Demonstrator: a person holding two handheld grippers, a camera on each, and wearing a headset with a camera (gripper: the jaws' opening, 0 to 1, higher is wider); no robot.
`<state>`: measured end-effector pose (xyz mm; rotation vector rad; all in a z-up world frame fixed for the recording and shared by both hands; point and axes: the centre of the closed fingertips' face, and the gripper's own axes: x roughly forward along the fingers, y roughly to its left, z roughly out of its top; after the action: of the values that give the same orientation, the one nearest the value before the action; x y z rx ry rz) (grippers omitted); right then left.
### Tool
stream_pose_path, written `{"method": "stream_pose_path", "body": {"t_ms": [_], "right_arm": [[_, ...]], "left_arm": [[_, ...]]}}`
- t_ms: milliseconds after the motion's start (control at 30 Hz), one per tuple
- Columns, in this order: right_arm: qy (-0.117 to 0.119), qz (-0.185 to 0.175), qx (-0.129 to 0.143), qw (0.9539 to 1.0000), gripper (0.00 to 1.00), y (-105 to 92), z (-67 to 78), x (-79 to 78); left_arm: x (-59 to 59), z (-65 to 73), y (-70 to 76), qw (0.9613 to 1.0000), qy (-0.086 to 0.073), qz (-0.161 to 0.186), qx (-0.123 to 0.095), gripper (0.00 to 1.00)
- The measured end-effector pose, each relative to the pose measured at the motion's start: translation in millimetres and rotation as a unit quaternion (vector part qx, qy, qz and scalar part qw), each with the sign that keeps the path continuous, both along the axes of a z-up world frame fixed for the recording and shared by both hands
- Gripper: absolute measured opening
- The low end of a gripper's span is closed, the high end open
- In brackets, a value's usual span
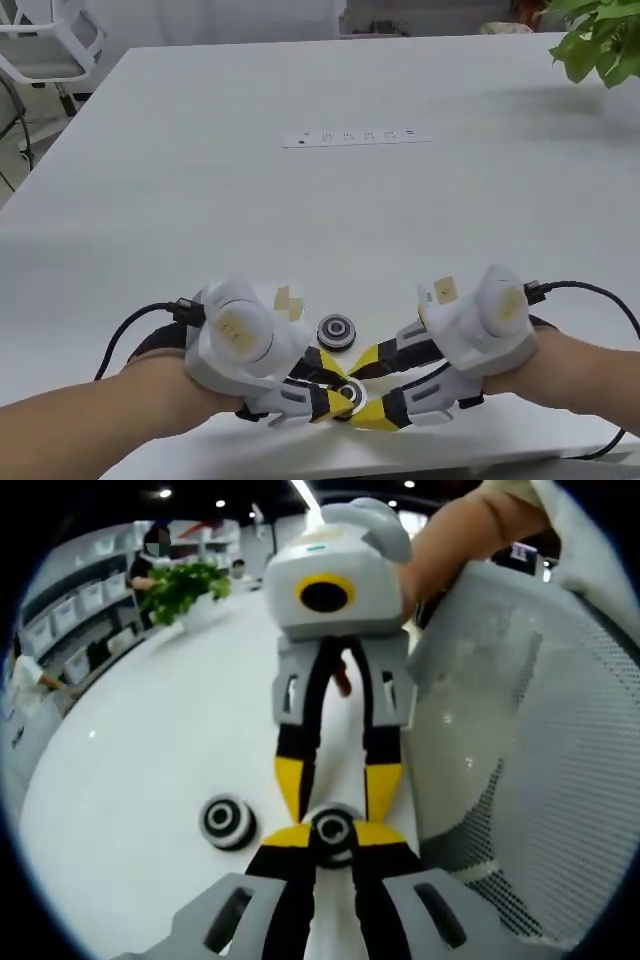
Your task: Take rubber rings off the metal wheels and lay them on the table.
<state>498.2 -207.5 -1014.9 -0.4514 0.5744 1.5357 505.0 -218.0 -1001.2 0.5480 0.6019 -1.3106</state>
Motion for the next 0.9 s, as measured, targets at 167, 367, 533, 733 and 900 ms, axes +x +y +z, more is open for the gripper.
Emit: {"method": "stream_pose_path", "body": {"t_ms": [167,367,533,733,900], "right_arm": [[-0.003,-0.001,-0.005,1.0,0.23,-6.1,-0.5,0.0],[-0.004,-0.001,-0.008,1.0,0.21,-7.4,-1.2,0.0],[-0.006,0.0,-0.012,0.9999,0.2,-8.1,-1.1,-0.4],[-0.004,0.0,-0.016,0.9999,0.18,-9.1,-1.0,-1.0],[0.002,-0.004,-0.016,0.9999,0.15,-11.9,-1.6,-1.4]], "left_arm": [[0.2,0.0,0.0,1.0,-0.001,0.001,0.0,0.13],[0.5,-0.2,-0.4,1.0,-0.002,0.002,-0.001,0.13],[0.2,0.0,-0.7,1.0,-0.002,0.003,-0.002,0.13],[0.2,-0.2,-0.7,1.0,-0.003,0.002,-0.002,0.13],[0.1,-0.3,-0.6,1.0,-0.004,0.003,-0.002,0.13]]}}
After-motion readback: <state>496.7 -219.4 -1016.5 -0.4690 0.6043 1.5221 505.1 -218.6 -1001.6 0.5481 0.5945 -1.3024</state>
